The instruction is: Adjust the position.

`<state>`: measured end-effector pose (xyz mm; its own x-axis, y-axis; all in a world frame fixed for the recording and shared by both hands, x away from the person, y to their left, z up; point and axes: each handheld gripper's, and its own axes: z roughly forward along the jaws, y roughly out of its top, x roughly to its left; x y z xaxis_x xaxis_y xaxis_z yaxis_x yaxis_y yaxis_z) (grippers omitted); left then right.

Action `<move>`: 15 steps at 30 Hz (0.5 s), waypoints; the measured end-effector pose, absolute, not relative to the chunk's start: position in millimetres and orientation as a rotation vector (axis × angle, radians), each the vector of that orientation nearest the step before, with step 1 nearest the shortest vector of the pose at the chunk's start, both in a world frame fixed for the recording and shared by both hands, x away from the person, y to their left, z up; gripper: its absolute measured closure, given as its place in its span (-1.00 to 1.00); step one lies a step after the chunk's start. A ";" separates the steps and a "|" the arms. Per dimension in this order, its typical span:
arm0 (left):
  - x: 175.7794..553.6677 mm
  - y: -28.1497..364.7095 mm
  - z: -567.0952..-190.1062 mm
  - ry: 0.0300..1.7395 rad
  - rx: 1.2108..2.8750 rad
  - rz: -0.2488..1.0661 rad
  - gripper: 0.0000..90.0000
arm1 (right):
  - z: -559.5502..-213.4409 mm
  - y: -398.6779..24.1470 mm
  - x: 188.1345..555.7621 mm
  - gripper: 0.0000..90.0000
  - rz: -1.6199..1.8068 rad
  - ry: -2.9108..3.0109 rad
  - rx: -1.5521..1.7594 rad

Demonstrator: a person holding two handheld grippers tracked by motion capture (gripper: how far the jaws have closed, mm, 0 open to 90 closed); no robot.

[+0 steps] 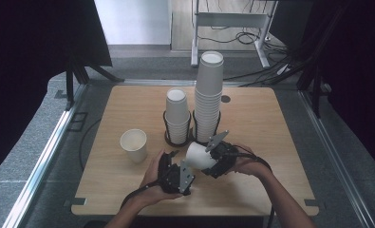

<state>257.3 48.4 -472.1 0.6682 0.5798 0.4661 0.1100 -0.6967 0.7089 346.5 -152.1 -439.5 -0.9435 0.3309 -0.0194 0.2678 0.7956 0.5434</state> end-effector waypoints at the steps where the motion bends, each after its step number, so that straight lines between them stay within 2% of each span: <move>1: 257.3 48.4 -472.1 0.530 2.222 0.923 -0.94 | -439.5 -152.1 346.5 -0.53 0.843 2.869 0.480; 4: 260.5 56.9 -474.1 0.599 2.196 0.833 -0.90 | -445.0 -152.5 343.2 -0.54 0.900 2.830 0.524; 15: 267.6 67.7 -475.5 0.722 2.154 0.739 -0.80 | -461.5 -157.0 339.4 -0.54 1.065 2.733 0.647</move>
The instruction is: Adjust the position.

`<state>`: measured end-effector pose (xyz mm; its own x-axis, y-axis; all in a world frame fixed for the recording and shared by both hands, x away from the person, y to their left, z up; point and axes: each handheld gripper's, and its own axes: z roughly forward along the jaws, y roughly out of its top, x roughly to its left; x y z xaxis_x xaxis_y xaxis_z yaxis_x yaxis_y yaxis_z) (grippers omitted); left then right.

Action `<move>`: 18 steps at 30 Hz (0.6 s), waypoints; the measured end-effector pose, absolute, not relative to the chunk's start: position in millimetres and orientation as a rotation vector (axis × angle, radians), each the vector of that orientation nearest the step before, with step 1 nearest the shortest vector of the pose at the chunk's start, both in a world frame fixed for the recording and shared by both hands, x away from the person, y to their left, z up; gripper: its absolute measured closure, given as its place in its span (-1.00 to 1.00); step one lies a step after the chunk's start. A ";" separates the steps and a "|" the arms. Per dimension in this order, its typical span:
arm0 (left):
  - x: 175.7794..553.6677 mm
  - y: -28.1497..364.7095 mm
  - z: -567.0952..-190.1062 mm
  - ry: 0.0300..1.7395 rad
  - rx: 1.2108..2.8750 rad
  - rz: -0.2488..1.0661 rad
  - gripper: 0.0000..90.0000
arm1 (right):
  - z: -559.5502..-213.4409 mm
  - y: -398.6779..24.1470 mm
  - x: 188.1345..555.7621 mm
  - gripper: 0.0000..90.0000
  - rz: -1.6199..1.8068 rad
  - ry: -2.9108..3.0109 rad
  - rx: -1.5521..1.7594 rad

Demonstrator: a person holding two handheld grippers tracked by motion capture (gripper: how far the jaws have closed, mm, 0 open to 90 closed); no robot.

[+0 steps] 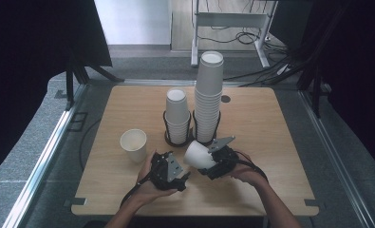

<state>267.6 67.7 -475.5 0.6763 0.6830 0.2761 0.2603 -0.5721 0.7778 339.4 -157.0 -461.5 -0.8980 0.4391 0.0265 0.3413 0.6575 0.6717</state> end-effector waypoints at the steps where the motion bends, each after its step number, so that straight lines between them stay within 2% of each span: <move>1: 268.3 68.5 -476.2 0.732 2.153 0.731 -0.80 | -462.3 -157.3 339.0 -0.54 1.076 2.730 0.658; 18: 272.5 75.7 -476.6 0.825 2.085 0.633 -0.78 | -470.9 -164.4 323.6 -0.54 1.317 2.557 0.834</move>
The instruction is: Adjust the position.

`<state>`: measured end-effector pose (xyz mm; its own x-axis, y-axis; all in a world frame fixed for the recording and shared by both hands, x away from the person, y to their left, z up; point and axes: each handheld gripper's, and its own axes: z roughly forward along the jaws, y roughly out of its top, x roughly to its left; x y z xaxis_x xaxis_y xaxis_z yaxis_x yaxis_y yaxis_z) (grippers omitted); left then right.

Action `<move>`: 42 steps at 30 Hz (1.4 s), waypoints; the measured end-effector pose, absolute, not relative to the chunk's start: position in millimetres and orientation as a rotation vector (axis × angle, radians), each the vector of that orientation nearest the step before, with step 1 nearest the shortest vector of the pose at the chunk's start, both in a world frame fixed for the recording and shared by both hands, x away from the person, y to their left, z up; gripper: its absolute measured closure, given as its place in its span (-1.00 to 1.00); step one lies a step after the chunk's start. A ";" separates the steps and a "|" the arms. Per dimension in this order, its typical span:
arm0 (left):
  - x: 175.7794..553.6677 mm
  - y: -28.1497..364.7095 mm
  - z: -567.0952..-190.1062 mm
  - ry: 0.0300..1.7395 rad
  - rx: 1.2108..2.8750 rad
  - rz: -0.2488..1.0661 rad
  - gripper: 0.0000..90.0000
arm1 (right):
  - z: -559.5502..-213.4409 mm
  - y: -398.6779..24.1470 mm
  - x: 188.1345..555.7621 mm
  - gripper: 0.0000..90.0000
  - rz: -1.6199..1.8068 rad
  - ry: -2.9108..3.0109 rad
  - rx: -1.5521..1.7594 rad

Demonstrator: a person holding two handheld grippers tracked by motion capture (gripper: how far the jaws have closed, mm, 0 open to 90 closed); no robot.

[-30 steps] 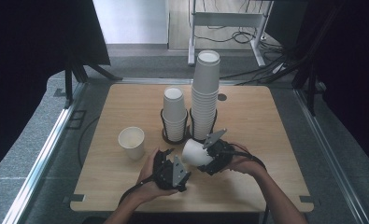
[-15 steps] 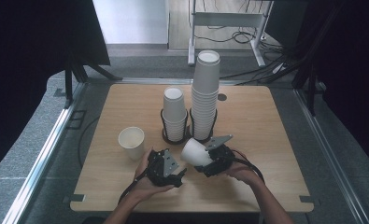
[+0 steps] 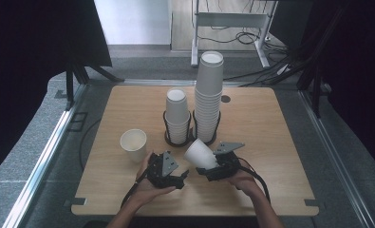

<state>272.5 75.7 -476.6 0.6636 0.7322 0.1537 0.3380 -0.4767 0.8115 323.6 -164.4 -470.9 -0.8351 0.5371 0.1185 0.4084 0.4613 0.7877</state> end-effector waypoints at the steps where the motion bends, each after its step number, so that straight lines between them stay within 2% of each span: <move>1: 272.5 75.7 -476.6 0.825 2.085 0.633 -0.78 | -470.9 -164.4 323.6 -0.54 1.317 2.557 0.834; 30: 276.6 81.6 -487.1 0.894 2.083 0.578 -0.72 | -485.9 -172.4 313.7 -0.54 1.420 2.410 0.919; 42: 277.2 81.8 -490.2 0.922 2.067 0.562 -0.70 | -481.3 -176.7 306.0 -0.54 1.598 2.239 0.907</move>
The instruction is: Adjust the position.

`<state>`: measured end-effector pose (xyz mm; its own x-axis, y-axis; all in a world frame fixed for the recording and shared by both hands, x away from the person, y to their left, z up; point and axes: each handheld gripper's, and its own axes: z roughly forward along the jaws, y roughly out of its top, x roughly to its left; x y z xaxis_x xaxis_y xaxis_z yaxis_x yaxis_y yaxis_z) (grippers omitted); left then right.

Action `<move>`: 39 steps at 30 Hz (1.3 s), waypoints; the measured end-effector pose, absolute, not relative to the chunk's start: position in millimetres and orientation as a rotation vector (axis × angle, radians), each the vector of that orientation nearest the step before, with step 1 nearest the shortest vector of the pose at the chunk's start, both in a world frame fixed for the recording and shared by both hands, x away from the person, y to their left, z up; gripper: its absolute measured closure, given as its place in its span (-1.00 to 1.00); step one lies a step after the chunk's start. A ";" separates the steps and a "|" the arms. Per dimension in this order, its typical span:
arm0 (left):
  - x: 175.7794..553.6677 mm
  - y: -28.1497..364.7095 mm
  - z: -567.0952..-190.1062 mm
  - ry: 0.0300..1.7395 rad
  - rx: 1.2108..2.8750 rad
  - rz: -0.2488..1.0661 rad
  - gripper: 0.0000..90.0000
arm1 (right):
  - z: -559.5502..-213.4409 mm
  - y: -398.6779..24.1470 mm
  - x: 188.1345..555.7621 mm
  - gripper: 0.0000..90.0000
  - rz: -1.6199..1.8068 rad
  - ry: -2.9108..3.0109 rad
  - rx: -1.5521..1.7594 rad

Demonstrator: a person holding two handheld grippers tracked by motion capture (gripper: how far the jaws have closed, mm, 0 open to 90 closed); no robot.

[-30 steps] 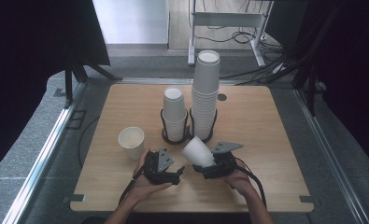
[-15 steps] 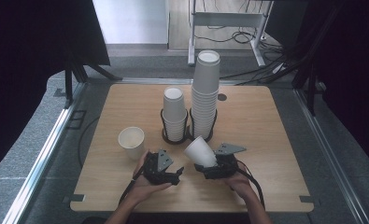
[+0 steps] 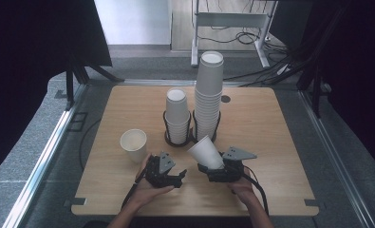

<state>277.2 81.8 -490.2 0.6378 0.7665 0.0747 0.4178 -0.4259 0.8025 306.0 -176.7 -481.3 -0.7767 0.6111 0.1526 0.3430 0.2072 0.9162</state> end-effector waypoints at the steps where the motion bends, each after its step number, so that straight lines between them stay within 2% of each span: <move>1: 277.2 81.8 -490.2 0.922 2.067 0.562 -0.70 | -481.3 -176.7 306.0 -0.54 1.598 2.239 0.907; 12: 277.9 85.1 -486.9 0.950 2.010 0.523 -0.68 | -477.1 -181.5 299.0 -0.54 1.700 2.133 0.862; 21: 277.5 91.1 -479.8 0.944 1.921 0.429 -0.68 | -474.7 -181.6 294.0 -0.54 1.751 2.061 0.818; 28: 279.8 100.1 -471.2 0.922 1.782 0.239 -0.68 | -475.9 -180.0 291.7 -0.54 1.755 2.046 0.789; 39: 285.8 102.1 -467.9 0.921 1.671 0.061 -0.74 | -478.9 -175.1 288.8 -0.54 1.741 2.042 0.752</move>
